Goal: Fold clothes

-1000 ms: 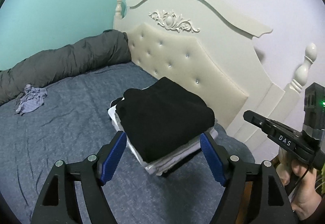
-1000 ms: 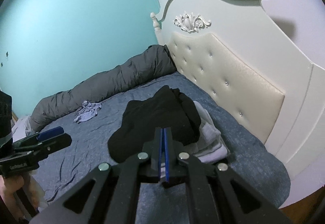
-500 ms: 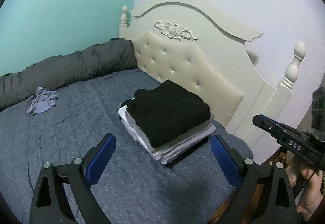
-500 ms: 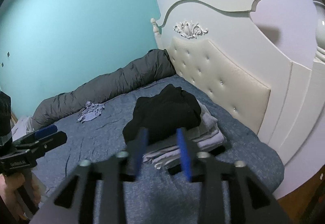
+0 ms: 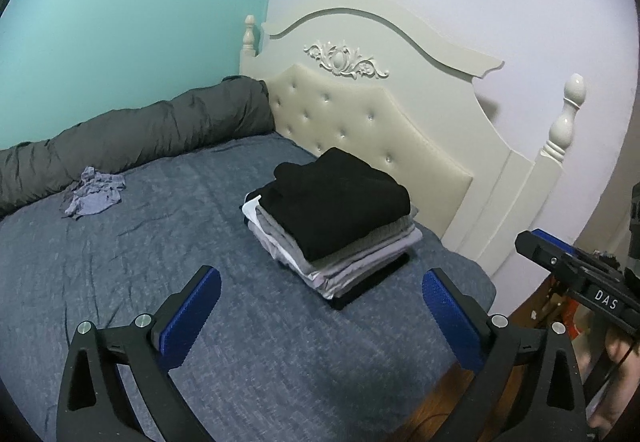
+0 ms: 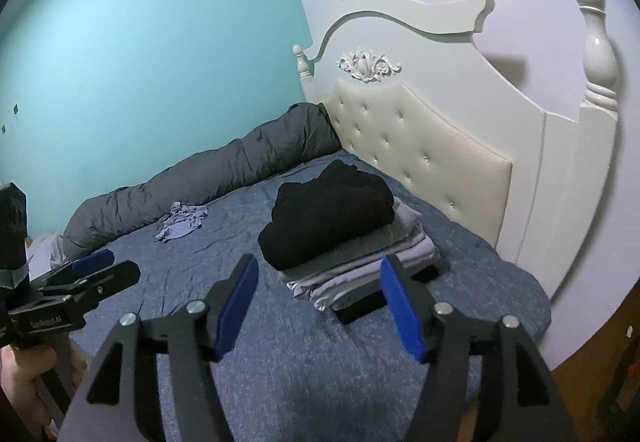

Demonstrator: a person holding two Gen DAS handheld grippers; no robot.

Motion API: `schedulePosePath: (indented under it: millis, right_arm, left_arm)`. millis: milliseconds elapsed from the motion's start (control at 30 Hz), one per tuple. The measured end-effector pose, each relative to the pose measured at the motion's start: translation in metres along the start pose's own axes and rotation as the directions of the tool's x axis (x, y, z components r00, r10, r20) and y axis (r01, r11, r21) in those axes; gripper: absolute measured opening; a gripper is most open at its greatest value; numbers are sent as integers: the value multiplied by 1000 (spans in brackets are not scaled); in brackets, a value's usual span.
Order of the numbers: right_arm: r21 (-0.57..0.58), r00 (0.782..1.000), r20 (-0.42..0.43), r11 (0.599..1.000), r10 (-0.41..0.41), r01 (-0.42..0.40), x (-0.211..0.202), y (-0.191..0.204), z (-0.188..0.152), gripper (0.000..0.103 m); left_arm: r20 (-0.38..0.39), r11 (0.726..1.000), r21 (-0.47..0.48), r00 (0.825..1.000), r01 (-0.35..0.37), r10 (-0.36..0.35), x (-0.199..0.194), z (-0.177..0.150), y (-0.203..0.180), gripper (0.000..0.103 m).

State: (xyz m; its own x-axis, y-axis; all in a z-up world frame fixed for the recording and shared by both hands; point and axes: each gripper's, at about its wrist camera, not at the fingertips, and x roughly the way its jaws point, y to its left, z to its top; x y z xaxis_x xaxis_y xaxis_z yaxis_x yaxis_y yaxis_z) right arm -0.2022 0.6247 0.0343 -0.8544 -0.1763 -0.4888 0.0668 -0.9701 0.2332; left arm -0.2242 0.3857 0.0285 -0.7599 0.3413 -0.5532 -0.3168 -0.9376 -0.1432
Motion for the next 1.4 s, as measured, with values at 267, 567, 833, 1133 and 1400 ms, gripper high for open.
schedulePosePath:
  millis: [267, 567, 833, 1133, 1400]
  right_arm:
    - [44, 999, 17, 998, -40, 39, -18, 3, -21, 84]
    - [-3, 995, 6, 995, -100, 100, -35, 16, -41, 92]
    - [-9, 994, -6, 994, -111, 111, -47, 26, -52, 94]
    - [-36, 991, 1, 991, -132, 132, -59, 37, -61, 94]
    - [-47, 990, 6, 989, -143, 144, -68, 44, -69, 95]
  left_arm:
    - [16, 1000, -3, 1000, -2, 2, -19, -18, 2, 103]
    - [24, 1000, 4, 1000, -5, 5, -39, -39, 9, 103]
    - [43, 1000, 20, 999, -23, 22, -57, -53, 10, 103]
    - [51, 999, 28, 999, -15, 14, -72, -64, 9, 103]
    - [59, 1000, 28, 998, -9, 7, -86, -71, 10, 103]
